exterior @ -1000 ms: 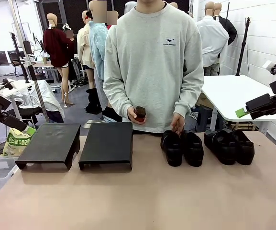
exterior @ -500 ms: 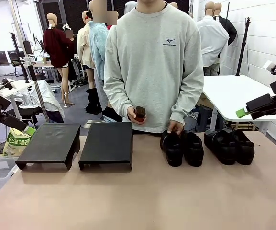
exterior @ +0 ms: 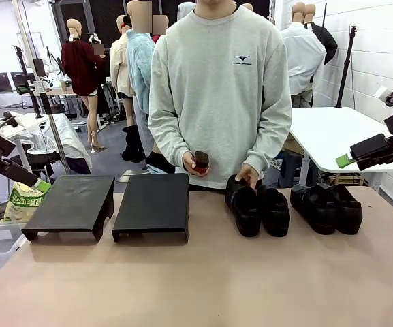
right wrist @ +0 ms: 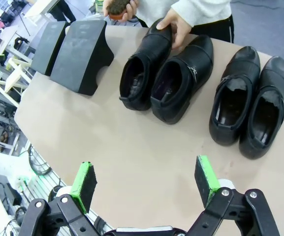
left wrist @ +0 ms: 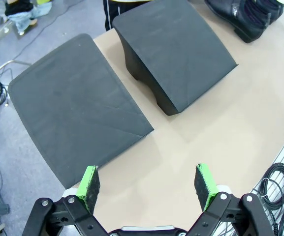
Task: Organize the shoes by placing them on the stand.
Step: Pick up one Shoe and place it in the middle of the table.
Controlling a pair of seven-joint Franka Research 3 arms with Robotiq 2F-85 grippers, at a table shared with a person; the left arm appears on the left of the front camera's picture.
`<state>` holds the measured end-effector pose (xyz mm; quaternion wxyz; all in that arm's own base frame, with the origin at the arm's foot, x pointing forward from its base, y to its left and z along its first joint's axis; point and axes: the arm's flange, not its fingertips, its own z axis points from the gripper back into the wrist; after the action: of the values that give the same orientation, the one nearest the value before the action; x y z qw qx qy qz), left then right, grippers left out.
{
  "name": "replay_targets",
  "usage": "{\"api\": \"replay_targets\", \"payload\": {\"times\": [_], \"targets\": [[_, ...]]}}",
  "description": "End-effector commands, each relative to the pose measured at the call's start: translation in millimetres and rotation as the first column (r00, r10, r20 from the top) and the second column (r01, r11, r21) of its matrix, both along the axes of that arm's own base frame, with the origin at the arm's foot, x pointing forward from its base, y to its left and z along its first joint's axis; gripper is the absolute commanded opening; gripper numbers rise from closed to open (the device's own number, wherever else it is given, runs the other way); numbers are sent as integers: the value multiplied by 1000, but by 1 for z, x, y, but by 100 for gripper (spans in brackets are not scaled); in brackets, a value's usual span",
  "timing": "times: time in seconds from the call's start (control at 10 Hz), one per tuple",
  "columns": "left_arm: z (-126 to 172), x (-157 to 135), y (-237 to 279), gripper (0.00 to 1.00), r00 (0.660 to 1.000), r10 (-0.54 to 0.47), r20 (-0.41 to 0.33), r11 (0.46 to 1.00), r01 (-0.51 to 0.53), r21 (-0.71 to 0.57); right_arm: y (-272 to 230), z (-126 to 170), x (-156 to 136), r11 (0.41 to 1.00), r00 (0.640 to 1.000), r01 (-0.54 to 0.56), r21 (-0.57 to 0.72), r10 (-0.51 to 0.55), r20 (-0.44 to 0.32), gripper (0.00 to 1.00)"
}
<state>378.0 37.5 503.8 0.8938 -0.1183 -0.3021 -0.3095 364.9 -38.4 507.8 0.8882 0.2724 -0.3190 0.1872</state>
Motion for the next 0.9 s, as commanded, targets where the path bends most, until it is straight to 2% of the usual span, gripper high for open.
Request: {"api": "replay_targets", "payload": {"times": [0.0,0.8], "targets": [[-1,0,3,100,1000,-17,4,1000,17,-9,0,-2,3,1000,1000,-17,21,17,11,100],[-1,0,3,100,1000,-17,4,1000,17,-9,0,-2,3,1000,1000,-17,21,17,11,100]]}}
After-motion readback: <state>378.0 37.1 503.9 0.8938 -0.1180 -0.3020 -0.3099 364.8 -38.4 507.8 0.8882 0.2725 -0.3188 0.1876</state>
